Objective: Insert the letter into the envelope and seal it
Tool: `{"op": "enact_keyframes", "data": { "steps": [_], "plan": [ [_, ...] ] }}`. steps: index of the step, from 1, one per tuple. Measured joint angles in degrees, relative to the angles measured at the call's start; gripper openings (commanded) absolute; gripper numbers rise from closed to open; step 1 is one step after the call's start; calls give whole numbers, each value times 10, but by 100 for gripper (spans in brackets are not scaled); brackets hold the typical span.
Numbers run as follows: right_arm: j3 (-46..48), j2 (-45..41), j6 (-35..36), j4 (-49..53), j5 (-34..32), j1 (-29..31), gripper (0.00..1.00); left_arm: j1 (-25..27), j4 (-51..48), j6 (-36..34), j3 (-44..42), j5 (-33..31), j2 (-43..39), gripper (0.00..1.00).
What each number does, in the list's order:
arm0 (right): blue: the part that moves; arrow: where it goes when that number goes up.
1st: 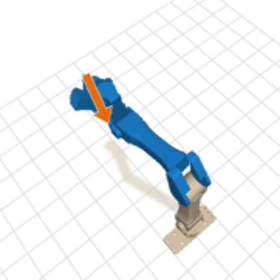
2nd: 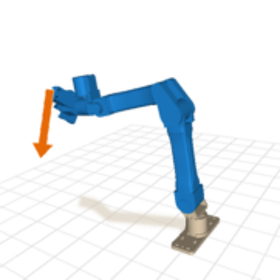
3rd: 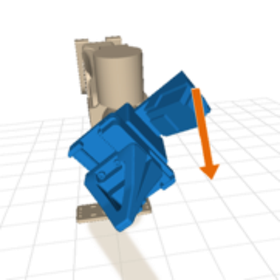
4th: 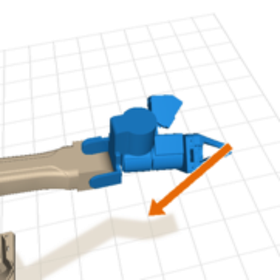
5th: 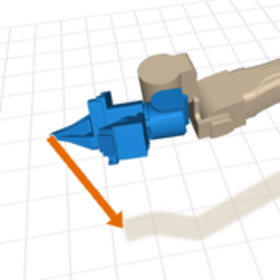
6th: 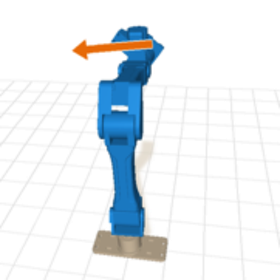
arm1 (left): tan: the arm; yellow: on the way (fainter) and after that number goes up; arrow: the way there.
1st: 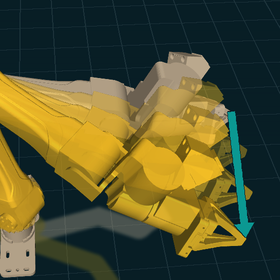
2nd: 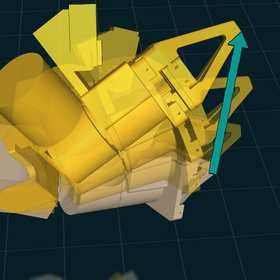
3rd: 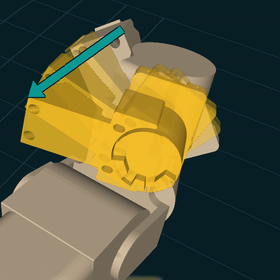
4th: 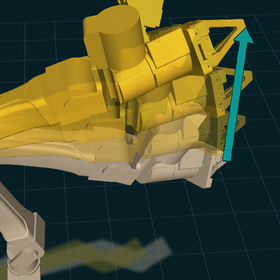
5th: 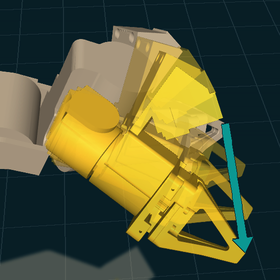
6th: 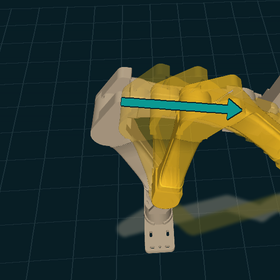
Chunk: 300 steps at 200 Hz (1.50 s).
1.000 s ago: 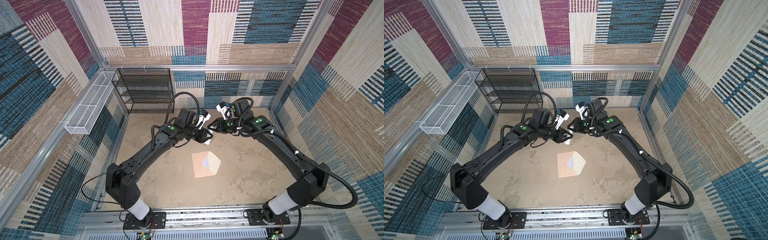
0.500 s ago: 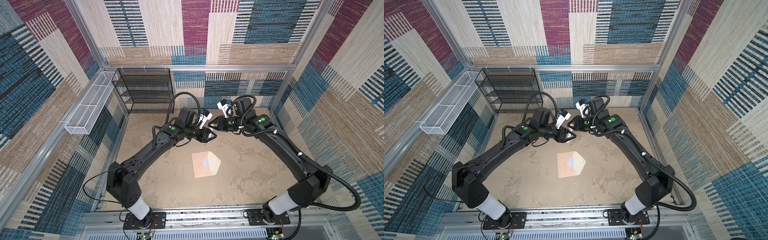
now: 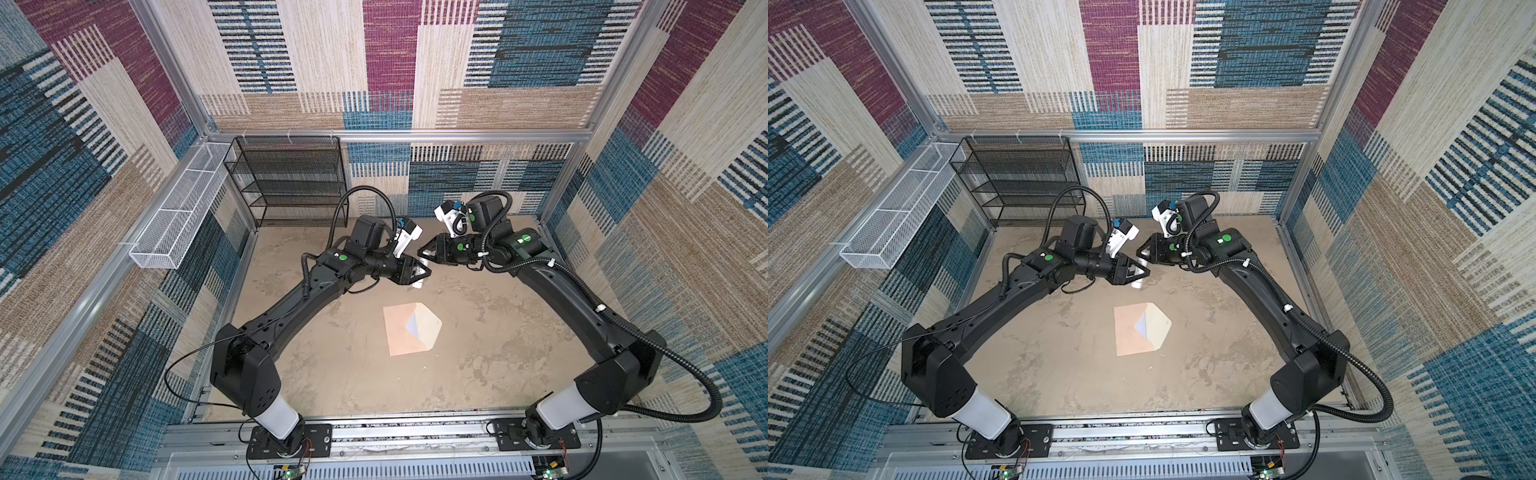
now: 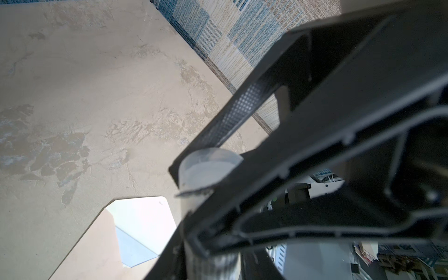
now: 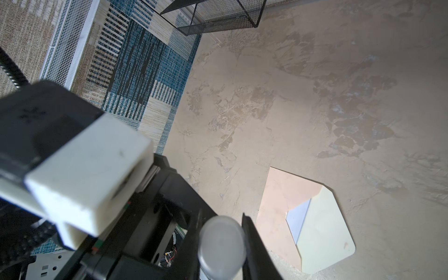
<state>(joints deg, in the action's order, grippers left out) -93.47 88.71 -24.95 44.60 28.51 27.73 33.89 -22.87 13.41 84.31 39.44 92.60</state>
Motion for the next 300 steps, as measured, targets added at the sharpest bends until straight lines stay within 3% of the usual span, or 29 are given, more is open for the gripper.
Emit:
{"op": "enact_keyframes", "data": {
  "steps": [24, 57, 72, 88, 105, 173, 217, 241, 300],
  "plan": [
    [-3, 0, 2, 3, 0, 0, 15, 0, 3, 7, -1, 4, 0, 32],
    [-5, 0, 6, 5, 0, 0, 18, 0, 12, 19, -1, 14, 3, 17],
    [-5, 0, 9, 7, -1, -1, 27, 0, 15, 23, -1, 18, 6, 11],
    [-5, 0, 10, 8, -2, -1, 46, -1, 17, 25, -1, 24, 7, 5],
    [-5, 0, 10, 7, 0, 0, 51, -1, 19, 29, -1, 26, 8, 3],
    [-13, 2, -12, -6, -2, -1, 41, 0, 16, 29, -12, 11, -1, 2],
    [-13, 9, -12, -6, 0, -1, 42, 0, 16, 28, -18, -4, -4, 2],
    [-12, 10, -12, -6, 0, -1, 35, 0, 19, 29, -20, -6, -4, 2],
    [-8, 13, -12, -6, -2, -1, 29, 0, 22, 29, -24, -14, -5, 2]
  ]
}}
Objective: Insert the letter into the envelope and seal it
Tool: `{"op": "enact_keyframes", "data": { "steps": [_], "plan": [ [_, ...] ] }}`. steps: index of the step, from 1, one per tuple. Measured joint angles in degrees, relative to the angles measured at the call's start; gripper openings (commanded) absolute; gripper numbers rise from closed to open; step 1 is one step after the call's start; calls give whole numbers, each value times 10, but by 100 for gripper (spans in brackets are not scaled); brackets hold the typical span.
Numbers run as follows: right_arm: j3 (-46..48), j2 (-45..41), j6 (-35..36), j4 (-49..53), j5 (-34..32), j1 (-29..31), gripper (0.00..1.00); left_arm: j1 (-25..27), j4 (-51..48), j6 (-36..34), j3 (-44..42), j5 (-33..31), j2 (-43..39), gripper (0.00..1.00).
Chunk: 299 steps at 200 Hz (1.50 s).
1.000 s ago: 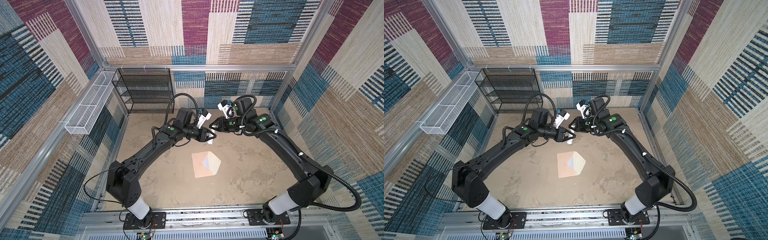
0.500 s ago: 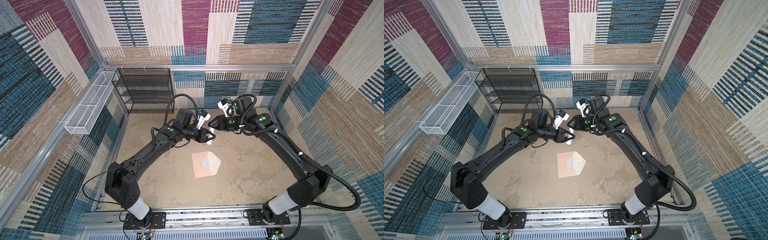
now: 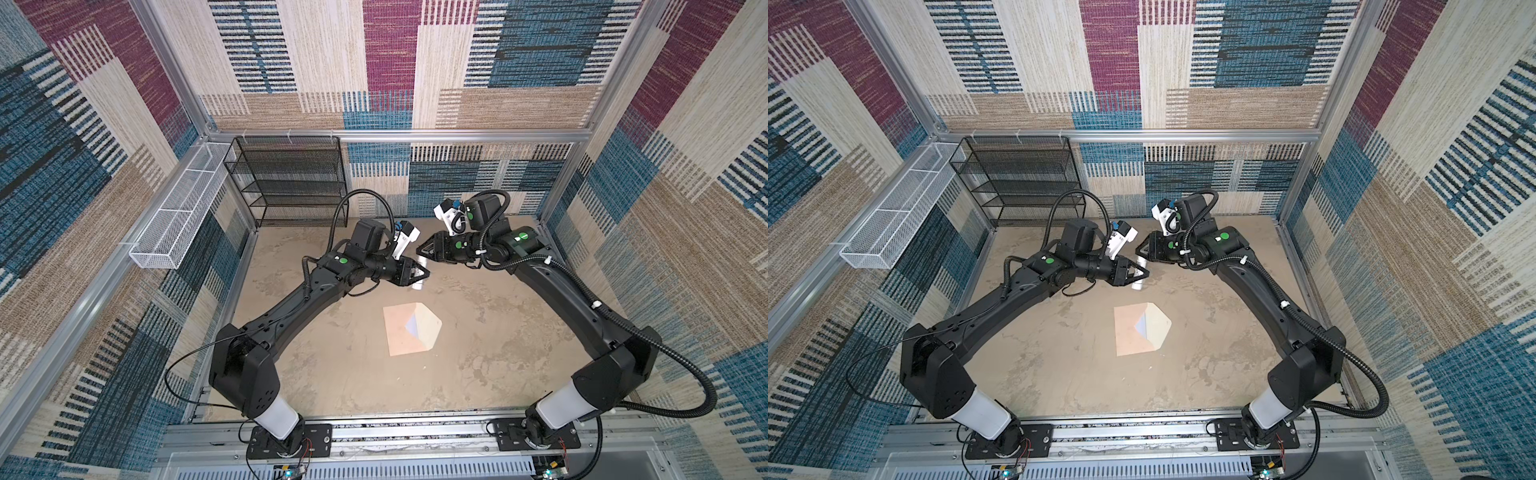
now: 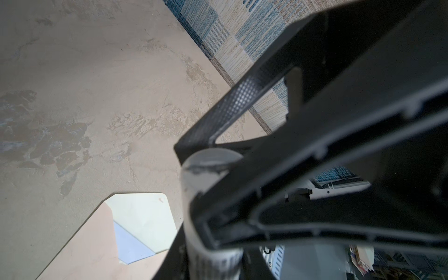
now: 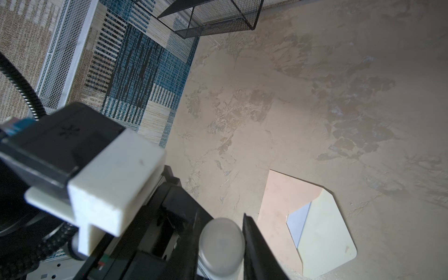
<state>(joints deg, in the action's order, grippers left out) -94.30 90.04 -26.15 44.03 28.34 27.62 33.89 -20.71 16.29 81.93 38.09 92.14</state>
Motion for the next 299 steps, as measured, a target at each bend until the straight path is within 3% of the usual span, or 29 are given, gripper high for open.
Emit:
{"op": "enact_keyframes", "data": {
  "steps": [72, 155, 193, 236, 261, 299],
  "plan": [
    [-38, 13, 1, 26, -14, 0, 9, 0, 28, -4, -9, -3, -1, 0],
    [-114, 40, 15, 111, 7, -31, 3, 15, 91, -48, -45, -51, -23, 0],
    [-139, 43, 12, 46, -19, -58, 2, 16, -28, -64, -44, -68, -15, 0],
    [-158, 53, 18, 34, -28, -64, 3, 16, -56, -66, -37, -77, -14, 0],
    [-90, 33, 43, 10, -70, -78, 3, 16, -50, -61, -37, -77, -30, 0],
    [169, -40, 74, -92, -173, -100, 1, 15, -12, -44, -35, -72, -62, 0]
  ]
}}
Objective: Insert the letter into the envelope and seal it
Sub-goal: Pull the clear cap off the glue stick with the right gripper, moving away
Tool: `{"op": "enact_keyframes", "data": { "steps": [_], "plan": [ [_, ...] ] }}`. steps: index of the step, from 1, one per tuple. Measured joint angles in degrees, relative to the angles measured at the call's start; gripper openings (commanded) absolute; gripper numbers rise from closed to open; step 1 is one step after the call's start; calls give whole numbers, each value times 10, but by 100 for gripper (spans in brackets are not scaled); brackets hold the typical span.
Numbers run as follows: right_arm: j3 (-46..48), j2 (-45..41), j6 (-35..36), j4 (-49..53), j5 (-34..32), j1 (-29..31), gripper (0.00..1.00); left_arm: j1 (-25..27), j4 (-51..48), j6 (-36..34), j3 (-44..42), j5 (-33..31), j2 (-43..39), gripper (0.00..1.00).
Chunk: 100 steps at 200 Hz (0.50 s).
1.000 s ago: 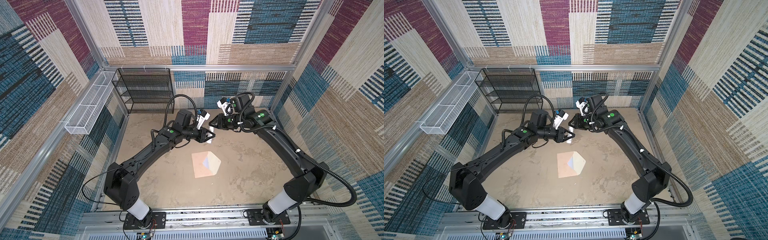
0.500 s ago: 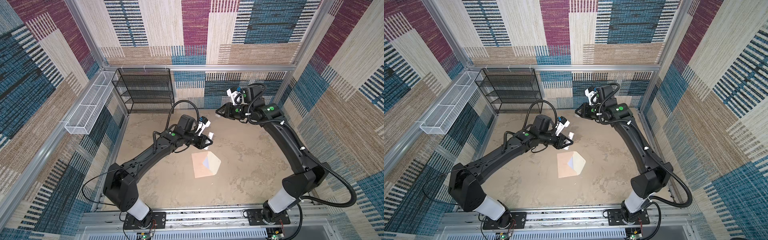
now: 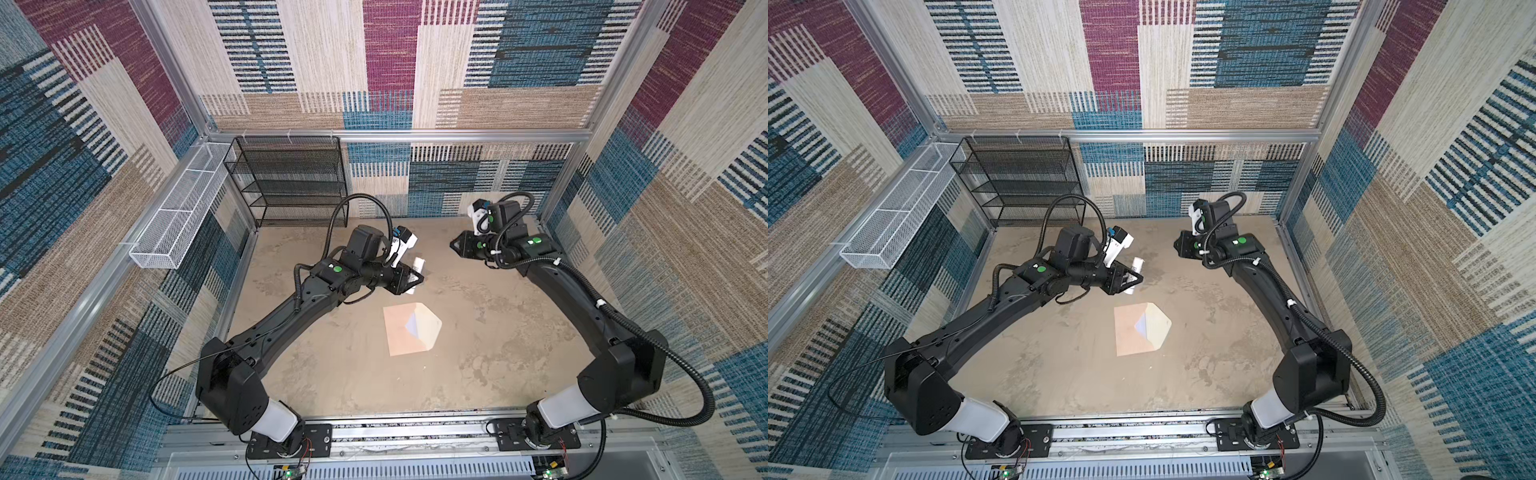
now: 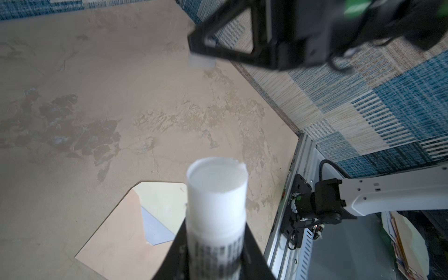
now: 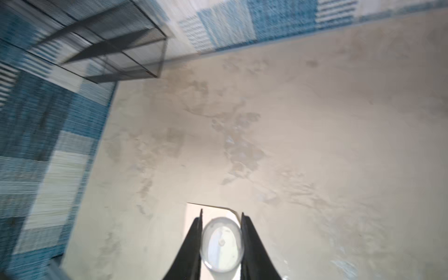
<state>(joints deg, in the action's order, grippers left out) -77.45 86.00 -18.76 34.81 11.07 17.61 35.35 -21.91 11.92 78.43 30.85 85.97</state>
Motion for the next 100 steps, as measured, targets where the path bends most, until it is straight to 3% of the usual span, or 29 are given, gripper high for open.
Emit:
{"op": "enact_keyframes", "data": {
  "steps": [40, 100],
  "plan": [
    [162, -4, 5, -125, -69, -9, 1, 0, 48, 16, -8, 10, -32, 0],
    [253, 57, -24, -237, -130, -20, 5, 0, 72, 40, -26, 8, -71, 0]
  ]
}}
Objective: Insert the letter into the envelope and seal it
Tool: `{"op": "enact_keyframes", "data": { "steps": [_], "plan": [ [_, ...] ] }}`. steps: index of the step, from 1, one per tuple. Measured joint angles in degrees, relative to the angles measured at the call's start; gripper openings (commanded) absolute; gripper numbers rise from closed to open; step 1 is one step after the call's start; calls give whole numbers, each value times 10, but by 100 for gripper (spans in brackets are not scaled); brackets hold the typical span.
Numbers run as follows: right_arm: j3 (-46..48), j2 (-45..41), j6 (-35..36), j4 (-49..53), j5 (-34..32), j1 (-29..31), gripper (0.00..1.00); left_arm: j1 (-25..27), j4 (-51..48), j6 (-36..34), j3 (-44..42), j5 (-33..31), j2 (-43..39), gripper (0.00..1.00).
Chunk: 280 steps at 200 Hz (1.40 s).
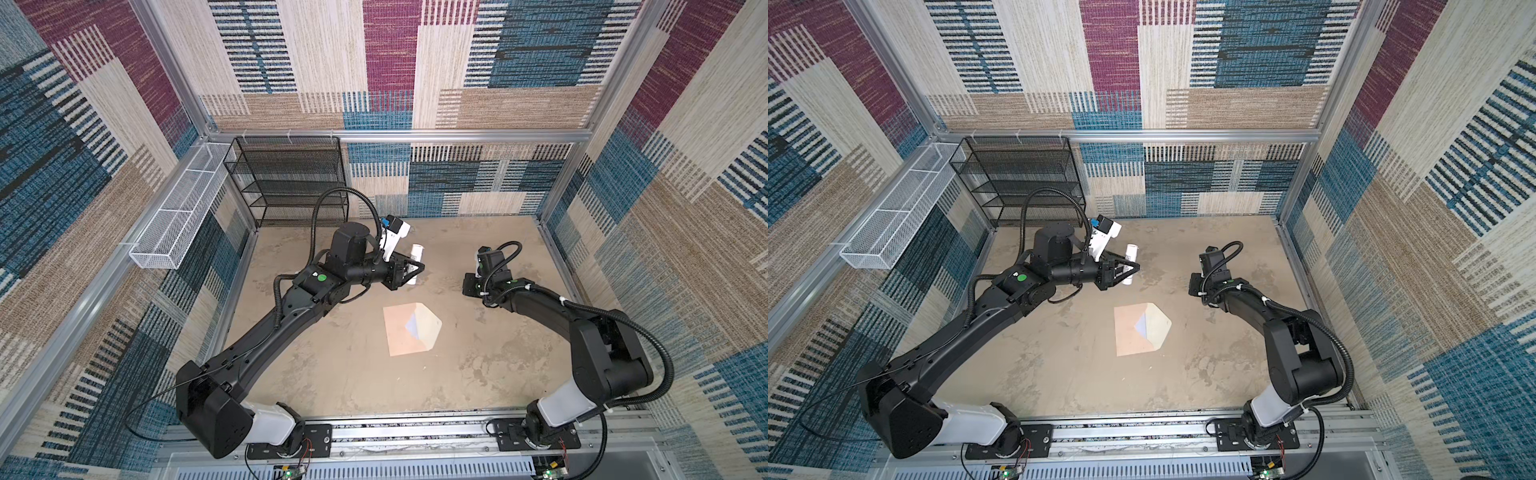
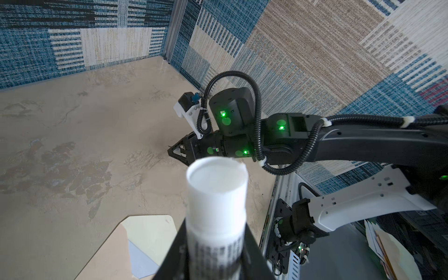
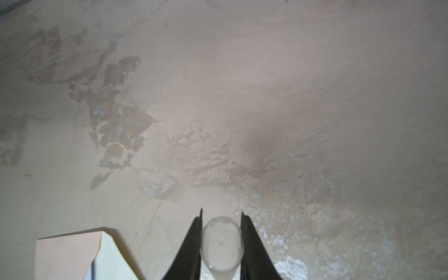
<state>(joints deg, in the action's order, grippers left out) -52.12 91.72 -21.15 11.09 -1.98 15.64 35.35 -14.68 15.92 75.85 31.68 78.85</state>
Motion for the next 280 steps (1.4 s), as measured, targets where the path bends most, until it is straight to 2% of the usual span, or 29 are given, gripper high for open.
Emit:
{"op": "enact_keyframes", "data": {
  "steps": [106, 174, 226, 280],
  "plan": [
    [57, 26, -50, -59, -29, -1, 20, 0, 8, 4, -30, -30, -51, 0],
    [65, 23, -52, -68, -29, -1, 36, 0, 10, 4, -39, -33, -57, 0],
    [66, 17, -61, -55, -14, 1, 40, -1, 11, -1, -41, -44, -59, 0],
    [49, -4, -62, -30, -11, 4, 58, -5, 12, -1, -45, -44, -59, 0]
  ]
}}
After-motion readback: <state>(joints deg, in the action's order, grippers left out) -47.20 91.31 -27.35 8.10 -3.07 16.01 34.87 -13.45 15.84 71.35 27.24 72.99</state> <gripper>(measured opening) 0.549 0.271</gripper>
